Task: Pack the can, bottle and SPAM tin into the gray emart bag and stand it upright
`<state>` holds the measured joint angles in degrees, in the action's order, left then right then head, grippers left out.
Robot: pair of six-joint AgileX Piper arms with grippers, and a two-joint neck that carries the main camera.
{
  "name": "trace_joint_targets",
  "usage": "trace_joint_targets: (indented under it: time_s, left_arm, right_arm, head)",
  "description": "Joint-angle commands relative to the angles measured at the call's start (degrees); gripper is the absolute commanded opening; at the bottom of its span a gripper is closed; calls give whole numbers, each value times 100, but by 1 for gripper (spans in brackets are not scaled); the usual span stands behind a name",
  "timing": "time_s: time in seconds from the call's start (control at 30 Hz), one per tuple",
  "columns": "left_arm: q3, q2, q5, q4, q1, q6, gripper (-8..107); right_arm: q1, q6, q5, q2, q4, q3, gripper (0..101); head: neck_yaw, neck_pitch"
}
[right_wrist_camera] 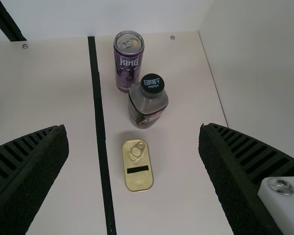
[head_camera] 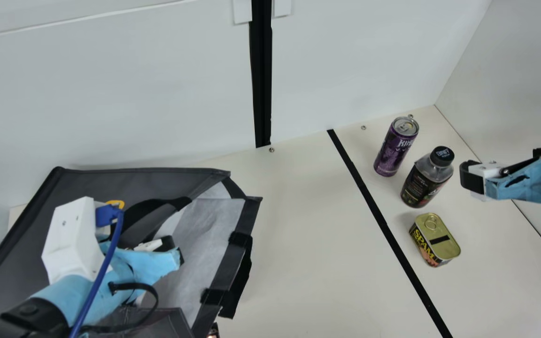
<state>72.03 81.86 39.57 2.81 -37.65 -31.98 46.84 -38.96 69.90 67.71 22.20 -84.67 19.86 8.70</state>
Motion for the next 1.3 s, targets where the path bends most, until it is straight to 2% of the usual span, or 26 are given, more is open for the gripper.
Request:
trace_joint_targets:
  time_s: [0.0, 1.27]
  left_arm:
    - [-9, 6, -20, 25, 10, -17, -8]
    - [-3, 42, -87, -36, 97, -140, -8]
  right_arm:
    - [0, 0, 0, 0, 0, 0, 95]
    - [0, 0, 0, 0, 0, 0, 95]
  head:
    - [14, 130]
    - [14, 130]
